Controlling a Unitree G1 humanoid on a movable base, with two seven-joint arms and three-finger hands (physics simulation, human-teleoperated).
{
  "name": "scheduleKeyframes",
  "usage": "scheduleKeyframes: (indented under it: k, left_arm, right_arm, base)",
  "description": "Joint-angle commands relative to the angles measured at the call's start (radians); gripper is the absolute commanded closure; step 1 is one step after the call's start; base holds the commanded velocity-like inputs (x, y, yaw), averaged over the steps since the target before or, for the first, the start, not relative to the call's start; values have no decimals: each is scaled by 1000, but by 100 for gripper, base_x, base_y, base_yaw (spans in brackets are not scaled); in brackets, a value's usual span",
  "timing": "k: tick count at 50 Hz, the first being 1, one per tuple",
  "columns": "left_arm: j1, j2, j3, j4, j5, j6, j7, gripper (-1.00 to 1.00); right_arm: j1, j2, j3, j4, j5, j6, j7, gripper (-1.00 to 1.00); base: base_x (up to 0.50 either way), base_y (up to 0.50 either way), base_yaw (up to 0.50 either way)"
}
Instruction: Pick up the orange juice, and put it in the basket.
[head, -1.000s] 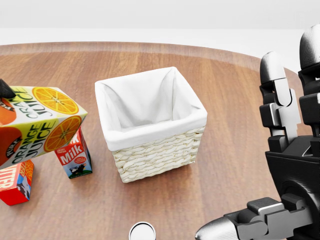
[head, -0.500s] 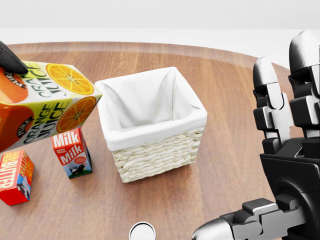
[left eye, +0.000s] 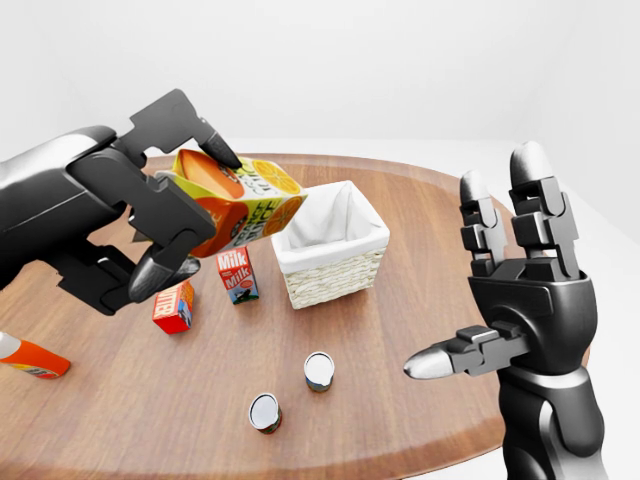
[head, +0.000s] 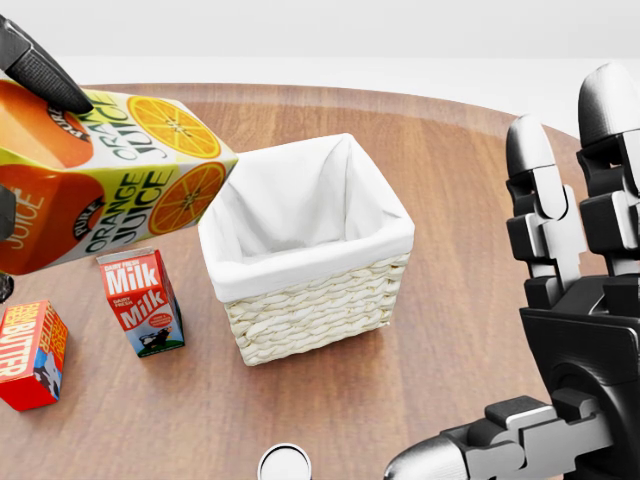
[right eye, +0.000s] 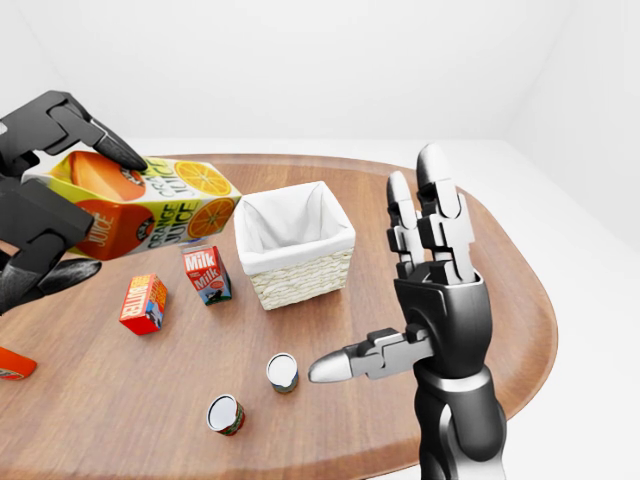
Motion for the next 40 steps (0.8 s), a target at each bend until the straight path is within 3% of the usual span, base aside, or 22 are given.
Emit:
scheduleKeyframes:
  k: [1,7,12,29,35,36,40]
  left_arm:
    - [-66,-59,-45,1,33,0,0,100]
    - [-72,-60,-45,11,33,0,0,100]
    - [-82,-89,-76,5,57,0,0,100]
    - [-303,-140,-240,203,128,0,0,100]
    - [-426,-200,-320,342,184,0,0,100]
    - [-466,-243,-334,396,216,0,0,100]
    - [-529,-333,-358,511,279,0,0,100]
  right_arm:
    - [3,0,-2,-3,5,0,1,-100]
    - [3,0,5,-6,1,0,-2,-100]
    - [8,1,10,3,-3,0,0,-100]
    - [1,0,6,-12,0,0,-5,-100]
    - [4,-1,12,-9,-4,0,-3,-100]
    - [6,0,15,1,-7,0,-1,-100]
    - [7,-2,12,-12,-6,0,-1,-100]
  base:
    - [0,0,0]
    - [0,0,0]
    - [0,0,0]
    - [0,0,0]
    - [0,0,0]
    - [0,0,0]
    - [0,0,0]
